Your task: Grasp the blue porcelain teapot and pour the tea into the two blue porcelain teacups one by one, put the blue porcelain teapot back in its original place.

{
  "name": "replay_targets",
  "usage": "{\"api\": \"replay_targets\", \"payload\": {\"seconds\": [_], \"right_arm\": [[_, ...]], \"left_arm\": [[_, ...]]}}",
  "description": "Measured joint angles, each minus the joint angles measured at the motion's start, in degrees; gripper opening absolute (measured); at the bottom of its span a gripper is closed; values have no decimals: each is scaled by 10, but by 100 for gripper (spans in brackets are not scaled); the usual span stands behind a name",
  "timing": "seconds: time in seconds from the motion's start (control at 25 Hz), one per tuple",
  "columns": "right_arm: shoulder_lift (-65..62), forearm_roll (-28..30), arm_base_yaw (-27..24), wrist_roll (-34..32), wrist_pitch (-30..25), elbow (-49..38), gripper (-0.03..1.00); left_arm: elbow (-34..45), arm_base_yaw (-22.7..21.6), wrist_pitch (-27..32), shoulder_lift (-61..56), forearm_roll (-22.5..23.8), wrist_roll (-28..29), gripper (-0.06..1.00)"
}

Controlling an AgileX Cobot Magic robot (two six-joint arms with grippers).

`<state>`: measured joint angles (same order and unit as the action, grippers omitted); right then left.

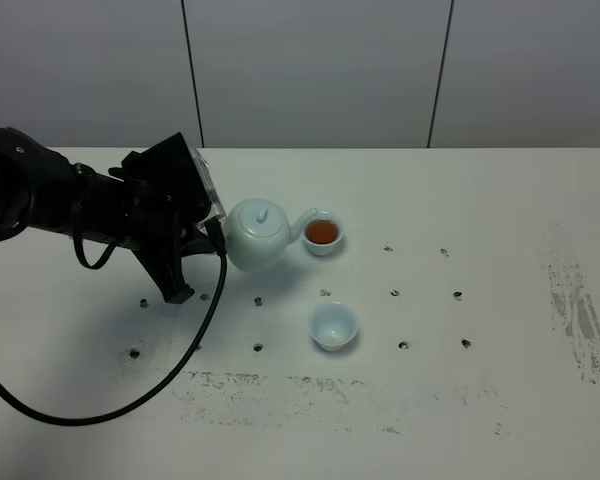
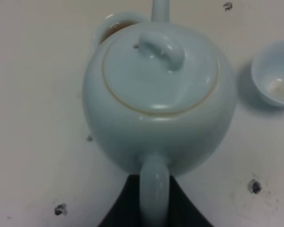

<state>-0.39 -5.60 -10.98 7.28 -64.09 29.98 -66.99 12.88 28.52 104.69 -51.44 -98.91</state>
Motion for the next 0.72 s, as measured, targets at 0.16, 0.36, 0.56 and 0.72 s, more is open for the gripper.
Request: {"api": "replay_targets", "payload": {"seconds": [0.16, 0.36, 0.56, 0.72], "right_arm": [[0, 0, 0, 0, 0, 0, 35], [0, 0, 0, 0, 0, 0, 35], [0, 0, 0, 1, 0, 0, 35], [0, 0, 0, 1, 0, 0, 35]], "left_arm": [[0, 10, 6, 0, 21, -1, 11], [0, 10, 10, 0, -18, -72, 11], [0, 10, 25, 0, -72, -168, 11], [0, 10, 25, 9, -79, -214, 11]]}}
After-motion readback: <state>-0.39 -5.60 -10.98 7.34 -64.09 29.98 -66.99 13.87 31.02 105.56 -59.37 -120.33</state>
